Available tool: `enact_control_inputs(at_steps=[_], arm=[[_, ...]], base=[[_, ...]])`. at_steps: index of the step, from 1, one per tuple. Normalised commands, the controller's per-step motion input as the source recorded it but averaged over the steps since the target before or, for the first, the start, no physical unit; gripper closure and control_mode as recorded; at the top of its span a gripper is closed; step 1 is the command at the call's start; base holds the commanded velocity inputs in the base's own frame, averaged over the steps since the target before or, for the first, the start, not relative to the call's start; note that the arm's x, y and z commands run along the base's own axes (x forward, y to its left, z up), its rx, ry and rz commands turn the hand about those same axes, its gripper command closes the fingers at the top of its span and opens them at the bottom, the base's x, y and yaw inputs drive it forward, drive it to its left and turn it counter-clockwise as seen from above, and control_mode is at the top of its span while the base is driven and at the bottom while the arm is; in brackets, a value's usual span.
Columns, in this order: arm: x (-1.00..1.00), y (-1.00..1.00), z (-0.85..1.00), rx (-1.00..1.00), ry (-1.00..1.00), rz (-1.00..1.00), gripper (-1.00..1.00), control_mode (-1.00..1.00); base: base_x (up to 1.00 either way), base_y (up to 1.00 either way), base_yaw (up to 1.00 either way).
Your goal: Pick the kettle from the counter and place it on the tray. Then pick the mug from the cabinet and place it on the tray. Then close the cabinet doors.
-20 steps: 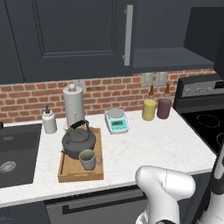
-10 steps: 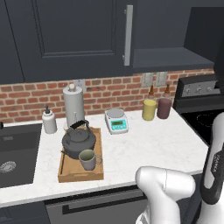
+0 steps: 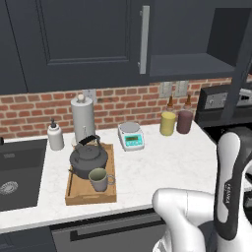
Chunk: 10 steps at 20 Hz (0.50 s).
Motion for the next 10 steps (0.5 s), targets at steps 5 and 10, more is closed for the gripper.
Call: enact_control_inputs(at_steps=[5,10], arm=[[0.58,0.48,0.00,0.00,0.06,0.13,-1.00,-1.00],[0.69,0.31,0.00,0.00,0.04,0.10,-1.00,-1.00]], base=[[0.00,0.00,0.00],[0.00,0.00,0.00]])
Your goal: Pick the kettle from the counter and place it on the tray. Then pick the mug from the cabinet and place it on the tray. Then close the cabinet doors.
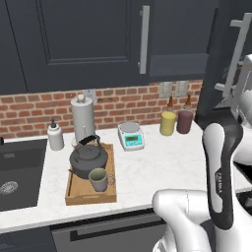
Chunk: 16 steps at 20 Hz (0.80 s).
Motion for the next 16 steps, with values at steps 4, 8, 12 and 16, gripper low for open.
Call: enact_control_inputs(at_steps=[4,8,12,16], arm=[[0.75,0.10,0.00,0.00,0.00,0.07,-1.00,-1.00],[0.76,0.13,-0.06,0.00,0.02,0.07,-1.00,-1.00],[0.85,0.23,-0.17,0.00,0.09,0.07,-1.00,-1.00],[0.89,0.21,-0.20,0.00,0.16,0.07,-1.00,-1.00]], base=[[0.00,0.00,0.00],[0.00,0.00,0.00],[0.00,0.00,0.00],[0.00,0.00,0.00]])
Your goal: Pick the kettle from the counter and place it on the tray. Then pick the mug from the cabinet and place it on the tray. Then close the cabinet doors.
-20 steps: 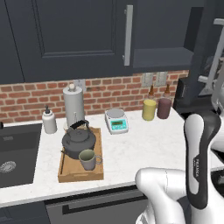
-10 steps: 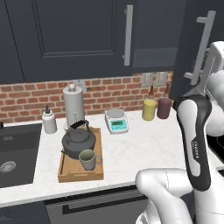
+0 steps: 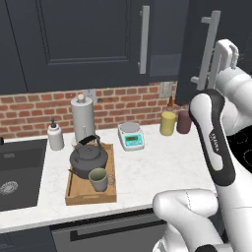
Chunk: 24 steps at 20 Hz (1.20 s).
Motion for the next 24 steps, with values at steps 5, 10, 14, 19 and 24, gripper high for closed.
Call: enact_control_inputs(at_steps=[5,10,14,19,24], arm=[[0.98,0.19,-0.20,0.00,0.19,0.07,-1.00,-1.00],[0.88,0.09,-0.19,0.00,0.19,0.05,-1.00,-1.00],[0.69,0.01,-0.23,-0.03,0.21,0.02,-1.00,-1.00],[0.55,0.00,-0.28,-0.07,0.21,0.00,-1.00,-1.00],[0.51,0.00,-0.31,-0.07,0.21,0.00,-1.00,-1.00]], base=[[0.00,0.00,0.00],[0.00,0.00,0.00],[0.00,0.00,0.00],[0.00,0.00,0.00],[0.00,0.00,0.00]])
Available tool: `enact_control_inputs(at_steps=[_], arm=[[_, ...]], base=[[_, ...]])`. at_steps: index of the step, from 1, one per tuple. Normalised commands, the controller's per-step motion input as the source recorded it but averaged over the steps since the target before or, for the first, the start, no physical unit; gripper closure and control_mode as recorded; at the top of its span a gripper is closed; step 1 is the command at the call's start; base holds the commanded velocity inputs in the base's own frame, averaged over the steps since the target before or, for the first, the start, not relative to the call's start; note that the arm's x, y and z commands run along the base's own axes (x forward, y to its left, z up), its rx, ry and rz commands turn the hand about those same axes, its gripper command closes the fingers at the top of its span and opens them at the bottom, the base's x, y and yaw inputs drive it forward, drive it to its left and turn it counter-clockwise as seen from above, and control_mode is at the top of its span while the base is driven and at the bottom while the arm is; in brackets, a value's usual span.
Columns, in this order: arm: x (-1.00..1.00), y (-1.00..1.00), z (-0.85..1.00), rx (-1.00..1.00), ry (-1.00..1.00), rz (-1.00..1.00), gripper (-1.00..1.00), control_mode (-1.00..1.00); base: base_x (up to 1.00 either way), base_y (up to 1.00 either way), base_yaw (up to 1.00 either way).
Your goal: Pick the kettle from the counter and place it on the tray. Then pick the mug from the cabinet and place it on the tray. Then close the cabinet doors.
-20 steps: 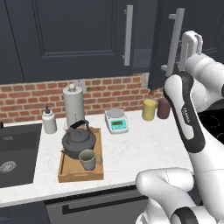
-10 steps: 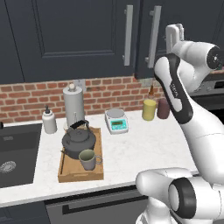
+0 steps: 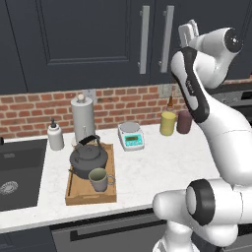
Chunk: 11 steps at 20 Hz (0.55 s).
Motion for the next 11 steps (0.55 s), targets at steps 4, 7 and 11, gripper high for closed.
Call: enact_control_inputs(at_steps=[4,7,11], arm=[[0.39,0.00,-0.33,-0.08,0.22,0.00,-1.00,-1.00],[0.26,-0.01,-0.33,-0.08,0.20,0.00,-1.00,-1.00],[0.07,0.00,-0.43,-0.10,0.15,0.00,-1.00,-1.00]], base=[[0.00,0.00,0.00],[0.00,0.00,0.00],[0.00,0.00,0.00]])
